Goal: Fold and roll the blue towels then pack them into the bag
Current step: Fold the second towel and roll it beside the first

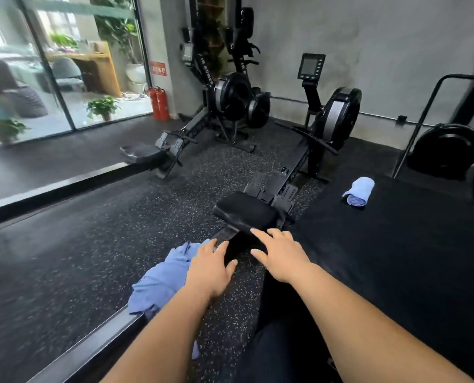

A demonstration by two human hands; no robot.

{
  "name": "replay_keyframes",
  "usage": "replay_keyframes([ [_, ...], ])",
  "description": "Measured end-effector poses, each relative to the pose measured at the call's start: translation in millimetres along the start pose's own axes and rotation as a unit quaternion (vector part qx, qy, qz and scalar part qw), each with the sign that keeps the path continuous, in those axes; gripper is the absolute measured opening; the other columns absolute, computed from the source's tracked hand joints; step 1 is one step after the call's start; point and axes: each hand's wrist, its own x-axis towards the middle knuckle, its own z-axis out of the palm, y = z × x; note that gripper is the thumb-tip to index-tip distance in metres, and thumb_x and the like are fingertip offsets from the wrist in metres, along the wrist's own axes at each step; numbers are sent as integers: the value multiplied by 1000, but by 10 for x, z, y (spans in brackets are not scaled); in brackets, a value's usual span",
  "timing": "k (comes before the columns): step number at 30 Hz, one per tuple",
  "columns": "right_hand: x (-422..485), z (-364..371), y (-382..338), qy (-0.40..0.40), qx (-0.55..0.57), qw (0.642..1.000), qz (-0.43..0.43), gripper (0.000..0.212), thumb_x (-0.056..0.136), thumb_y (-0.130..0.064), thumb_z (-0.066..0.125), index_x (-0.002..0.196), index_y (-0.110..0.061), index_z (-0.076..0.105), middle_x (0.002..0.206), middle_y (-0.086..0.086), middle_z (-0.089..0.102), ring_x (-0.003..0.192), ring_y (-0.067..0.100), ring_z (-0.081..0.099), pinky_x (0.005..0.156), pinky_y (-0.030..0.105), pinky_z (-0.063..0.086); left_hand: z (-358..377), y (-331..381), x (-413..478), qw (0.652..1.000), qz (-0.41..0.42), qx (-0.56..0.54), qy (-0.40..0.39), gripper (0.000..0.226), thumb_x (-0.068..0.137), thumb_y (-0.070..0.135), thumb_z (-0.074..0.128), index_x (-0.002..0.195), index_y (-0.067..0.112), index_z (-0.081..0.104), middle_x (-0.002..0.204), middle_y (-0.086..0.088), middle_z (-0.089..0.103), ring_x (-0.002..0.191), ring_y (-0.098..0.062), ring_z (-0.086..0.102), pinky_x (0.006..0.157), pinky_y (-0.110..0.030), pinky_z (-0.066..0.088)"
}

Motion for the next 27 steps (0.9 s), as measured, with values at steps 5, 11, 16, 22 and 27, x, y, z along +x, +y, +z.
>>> replay_keyframes([
  [5, 173, 309, -409, -39, -6, 999, -37, 61, 107, -60, 39, 162, -48, 18, 167, 2, 28, 149, 32, 28, 112, 51, 40, 109, -559, -218, 998, -55, 9, -34, 66, 104, 53, 50, 162, 25, 34, 169, -11, 28, 152, -35, 30, 120, -44, 33],
  [11, 372, 686, -729, -83, -2, 995, -60, 59, 106, -60, 40, 161, -46, 23, 165, 1, 29, 147, 31, 29, 111, 51, 41, 219, -1004, -386, 994, -92, 19, -63, 65, 104, 48, 51, 162, 26, 32, 168, -10, 28, 151, -35, 30, 117, -43, 35],
  [16, 487, 1107, -942, -123, 2, 989, -81, 59, 106, -59, 40, 161, -45, 24, 165, 0, 30, 146, 31, 30, 112, 53, 41, 456, -1403, -484, 987, -123, 20, -101, 67, 104, 49, 51, 163, 26, 30, 170, -12, 26, 152, -35, 28, 121, -44, 33],
  [22, 590, 1572, -1024, -174, 1, 981, -89, 58, 107, -56, 39, 162, -43, 22, 168, -1, 24, 149, 30, 27, 113, 53, 39, 776, -1760, -478, 981, -147, 30, -120, 65, 105, 50, 46, 163, 26, 30, 169, -12, 28, 151, -36, 29, 121, -43, 32],
  [27, 710, 1930, -1020, -196, 15, 977, -80, 57, 108, -53, 38, 162, -44, 20, 172, -3, 16, 150, 29, 24, 115, 52, 38, 988, -1991, -340, 978, -147, 46, -141, 66, 104, 50, 48, 163, 27, 28, 169, -12, 26, 151, -35, 28, 122, -43, 31],
])
